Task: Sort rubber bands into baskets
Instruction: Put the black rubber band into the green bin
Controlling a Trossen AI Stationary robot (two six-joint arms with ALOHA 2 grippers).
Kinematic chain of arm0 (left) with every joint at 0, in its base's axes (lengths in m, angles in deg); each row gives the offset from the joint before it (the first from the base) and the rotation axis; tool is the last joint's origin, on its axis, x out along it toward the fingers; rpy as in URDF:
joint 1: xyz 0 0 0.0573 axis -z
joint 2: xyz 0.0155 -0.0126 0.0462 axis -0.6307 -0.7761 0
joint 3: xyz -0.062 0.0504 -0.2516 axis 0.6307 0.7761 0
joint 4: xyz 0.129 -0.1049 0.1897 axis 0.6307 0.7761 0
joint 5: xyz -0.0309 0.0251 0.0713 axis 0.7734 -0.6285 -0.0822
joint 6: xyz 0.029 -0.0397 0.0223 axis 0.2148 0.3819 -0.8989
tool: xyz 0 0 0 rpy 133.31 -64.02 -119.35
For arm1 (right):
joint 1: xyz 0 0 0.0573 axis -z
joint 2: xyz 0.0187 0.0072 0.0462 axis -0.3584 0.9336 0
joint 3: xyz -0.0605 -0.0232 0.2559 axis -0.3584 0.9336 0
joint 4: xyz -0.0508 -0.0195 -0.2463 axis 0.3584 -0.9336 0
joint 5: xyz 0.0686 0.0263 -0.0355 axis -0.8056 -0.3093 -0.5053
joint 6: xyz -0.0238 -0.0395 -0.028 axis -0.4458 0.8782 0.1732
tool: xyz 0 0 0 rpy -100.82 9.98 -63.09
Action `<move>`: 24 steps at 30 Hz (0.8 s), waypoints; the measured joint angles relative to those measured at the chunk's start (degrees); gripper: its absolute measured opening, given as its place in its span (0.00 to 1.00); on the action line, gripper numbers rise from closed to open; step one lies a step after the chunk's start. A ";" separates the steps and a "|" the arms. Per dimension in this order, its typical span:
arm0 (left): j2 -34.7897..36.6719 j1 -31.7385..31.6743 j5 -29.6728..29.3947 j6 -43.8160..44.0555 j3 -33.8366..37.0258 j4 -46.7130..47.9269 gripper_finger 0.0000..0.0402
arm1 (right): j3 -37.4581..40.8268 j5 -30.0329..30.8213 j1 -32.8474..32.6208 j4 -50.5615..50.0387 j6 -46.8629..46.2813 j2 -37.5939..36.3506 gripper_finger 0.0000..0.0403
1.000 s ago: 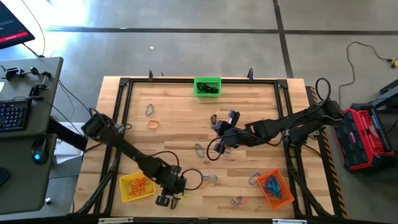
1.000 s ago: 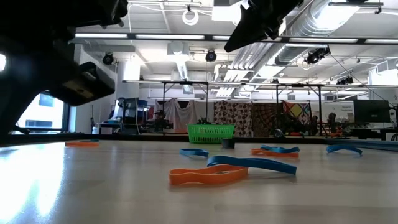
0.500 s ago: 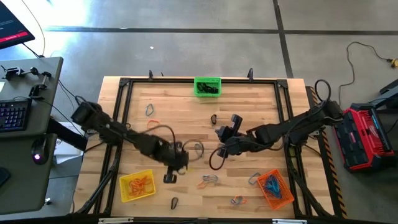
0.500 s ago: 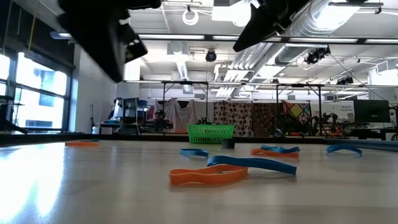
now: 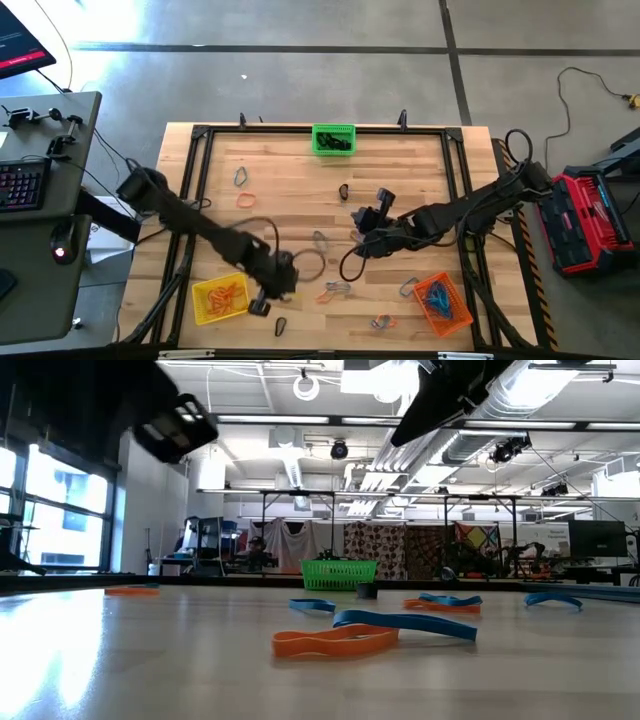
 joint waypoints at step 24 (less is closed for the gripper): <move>-15.07 7.30 0.28 8.07 0.00 -12.37 0.29 | 0.00 -0.28 0.20 1.53 1.68 0.00 0.00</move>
